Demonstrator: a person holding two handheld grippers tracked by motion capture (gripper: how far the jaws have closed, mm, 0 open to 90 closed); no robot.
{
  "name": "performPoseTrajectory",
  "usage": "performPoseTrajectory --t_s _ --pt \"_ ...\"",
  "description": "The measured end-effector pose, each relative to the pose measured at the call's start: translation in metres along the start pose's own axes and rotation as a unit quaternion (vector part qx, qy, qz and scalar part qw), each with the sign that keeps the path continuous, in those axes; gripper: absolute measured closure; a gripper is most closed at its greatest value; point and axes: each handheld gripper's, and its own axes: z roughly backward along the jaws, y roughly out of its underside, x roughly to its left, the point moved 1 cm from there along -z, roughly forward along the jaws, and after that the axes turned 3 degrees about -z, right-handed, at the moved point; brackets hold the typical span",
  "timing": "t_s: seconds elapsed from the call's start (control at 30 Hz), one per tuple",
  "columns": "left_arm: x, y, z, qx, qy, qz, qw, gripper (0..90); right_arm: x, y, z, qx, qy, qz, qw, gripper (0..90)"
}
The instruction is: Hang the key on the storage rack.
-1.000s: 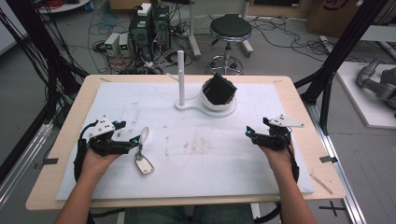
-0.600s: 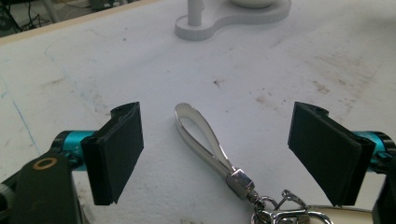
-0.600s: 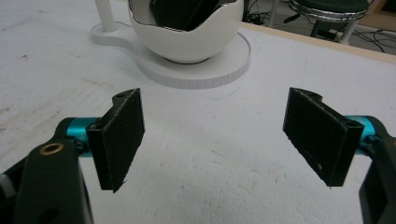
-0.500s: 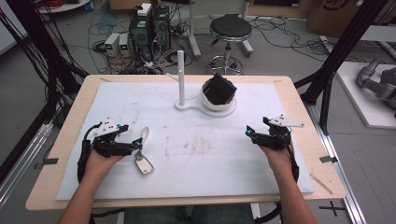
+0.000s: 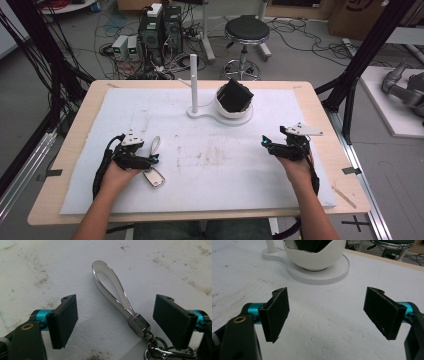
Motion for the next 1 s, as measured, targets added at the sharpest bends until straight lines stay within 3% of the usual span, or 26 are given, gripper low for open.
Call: performPoseTrajectory --t_s 0.07,0.13,0.27,0.37,0.4,0.43,0.47,0.6,0.73,0.77,0.87,1.0 --pt "-0.001 0.000 0.000 0.007 0.003 -0.005 1.0000 30.6 0.000 0.000 0.000 0.003 0.000 0.002 1.0000 21.0" --pt "-0.002 0.000 0.001 0.008 0.013 0.004 0.9999 39.7 -0.001 0.001 0.001 0.006 0.001 0.001 1.0000 21.0" --pt "-0.007 -0.001 0.003 0.012 0.014 0.001 0.9998 50.3 -0.001 0.001 0.000 0.007 0.000 -0.002 1.0000 21.0" --pt "-0.010 -0.002 0.005 0.015 0.020 -0.010 0.9996 62.2 0.000 0.001 0.000 0.010 0.001 0.000 1.0000 21.0" --pt "-0.011 -0.002 0.005 0.014 0.027 -0.020 0.9993 72.5 0.000 0.001 0.000 0.011 -0.001 0.002 0.9999 21.0" --pt "-0.012 -0.003 0.005 0.016 0.032 -0.032 0.9988 72.5 0.000 0.001 0.000 0.011 -0.001 0.002 0.9999 21.0" --pt "-0.013 -0.003 0.005 0.019 0.035 -0.040 0.9984 79.4 0.001 0.001 -0.001 0.011 -0.001 0.003 0.9999 21.0" --pt "-0.015 -0.004 0.005 0.021 0.033 -0.048 0.9981 81.1 0.001 0.001 -0.001 0.012 -0.001 0.008 0.9999 21.0" --pt "-0.014 -0.005 0.006 0.020 0.028 -0.042 0.9985 81.4 0.002 0.001 -0.001 0.014 -0.005 0.009 0.9999 21.0" --pt "-0.015 -0.006 0.007 0.014 0.021 -0.043 0.9987 81.4 0.002 0.001 -0.001 0.013 -0.006 0.009 0.9999 21.0" --pt "-0.015 -0.010 0.013 -0.020 0.029 -0.030 0.9989 81.4 0.001 0.001 -0.001 0.012 -0.007 0.009 0.9999 21.0" --pt "-0.016 -0.019 0.028 -0.065 0.030 -0.018 0.9973 81.4 -0.001 0.002 -0.002 0.016 -0.005 0.007 0.9998 21.0"
